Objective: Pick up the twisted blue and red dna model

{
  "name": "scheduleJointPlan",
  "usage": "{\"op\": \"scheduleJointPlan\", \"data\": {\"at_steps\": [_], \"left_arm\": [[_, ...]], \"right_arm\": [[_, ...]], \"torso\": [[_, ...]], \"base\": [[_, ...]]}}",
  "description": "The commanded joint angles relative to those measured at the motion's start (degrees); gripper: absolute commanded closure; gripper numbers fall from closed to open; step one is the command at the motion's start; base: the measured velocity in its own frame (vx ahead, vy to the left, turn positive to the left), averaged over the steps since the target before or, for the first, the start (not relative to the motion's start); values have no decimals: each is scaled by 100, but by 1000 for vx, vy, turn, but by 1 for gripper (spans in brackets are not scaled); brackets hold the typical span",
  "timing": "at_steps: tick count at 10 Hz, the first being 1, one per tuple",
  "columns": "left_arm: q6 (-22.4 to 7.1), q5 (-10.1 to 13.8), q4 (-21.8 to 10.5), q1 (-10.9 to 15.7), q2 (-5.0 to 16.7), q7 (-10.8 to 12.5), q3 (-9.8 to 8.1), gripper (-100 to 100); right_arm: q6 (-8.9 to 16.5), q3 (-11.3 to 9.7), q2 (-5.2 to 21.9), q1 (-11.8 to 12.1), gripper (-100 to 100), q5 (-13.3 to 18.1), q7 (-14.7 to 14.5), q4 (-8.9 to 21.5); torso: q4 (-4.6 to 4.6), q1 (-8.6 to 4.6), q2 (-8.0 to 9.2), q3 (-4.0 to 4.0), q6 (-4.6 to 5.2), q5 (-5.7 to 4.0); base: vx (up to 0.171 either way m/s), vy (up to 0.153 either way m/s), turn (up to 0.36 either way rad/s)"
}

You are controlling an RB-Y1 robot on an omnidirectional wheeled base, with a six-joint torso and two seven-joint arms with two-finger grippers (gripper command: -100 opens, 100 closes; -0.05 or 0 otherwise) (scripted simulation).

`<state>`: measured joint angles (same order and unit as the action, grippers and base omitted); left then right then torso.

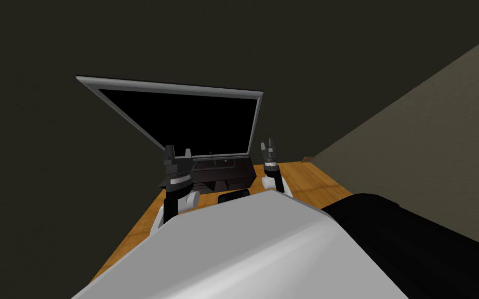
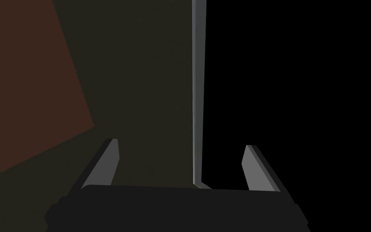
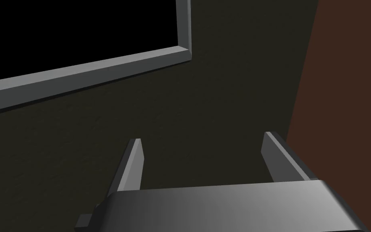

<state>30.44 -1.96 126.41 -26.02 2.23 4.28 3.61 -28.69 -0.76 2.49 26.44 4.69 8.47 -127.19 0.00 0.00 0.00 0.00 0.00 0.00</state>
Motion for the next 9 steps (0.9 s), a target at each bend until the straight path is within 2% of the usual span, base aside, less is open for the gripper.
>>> {"op": "scheduleJointPlan", "data": {"at_steps": [1,4,8,9], "left_arm": [[-125,113,-180,141,163,51,-18,-100],[-415,383,-597,475,347,174,-61,-100],[-975,926,-1348,1132,502,422,-146,-100],[-988,926,-1424,1152,502,422,-146,-100]], "right_arm": [[0,0,0,0,0,0,0,0],[0,1,1,0,0,0,0,0],[0,1,1,0,0,0,0,0],[0,1,1,0,0,0,0,0]], "torso": [[0,0,0,0,0,0],[1,26,4,2,0,6],[1,41,6,3,0,10],[1,44,5,3,-1,10]], "base": [[-6,24,30],[-15,66,29],[-22,100,48],[-12,73,15]]}}
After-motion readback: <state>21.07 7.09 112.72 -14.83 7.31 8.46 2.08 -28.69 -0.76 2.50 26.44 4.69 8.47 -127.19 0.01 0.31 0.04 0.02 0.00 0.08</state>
